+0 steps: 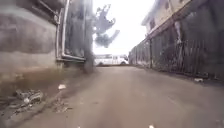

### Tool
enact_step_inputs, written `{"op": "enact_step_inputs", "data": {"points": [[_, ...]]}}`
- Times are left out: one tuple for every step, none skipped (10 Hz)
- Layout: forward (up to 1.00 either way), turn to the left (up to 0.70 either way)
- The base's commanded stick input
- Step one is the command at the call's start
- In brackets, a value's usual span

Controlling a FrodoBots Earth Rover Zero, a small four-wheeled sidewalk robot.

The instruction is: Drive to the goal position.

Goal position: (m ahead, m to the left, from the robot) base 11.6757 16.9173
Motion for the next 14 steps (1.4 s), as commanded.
{"op": "enact_step_inputs", "data": {"points": [[1.00,0.00],[1.00,0.00],[1.00,0.00],[1.00,0.00],[1.00,0.00],[1.00,0.00],[1.00,0.00],[1.00,0.00],[1.00,0.00],[1.00,0.00],[1.00,0.00],[1.00,0.00],[1.00,0.00],[1.00,0.00]]}}
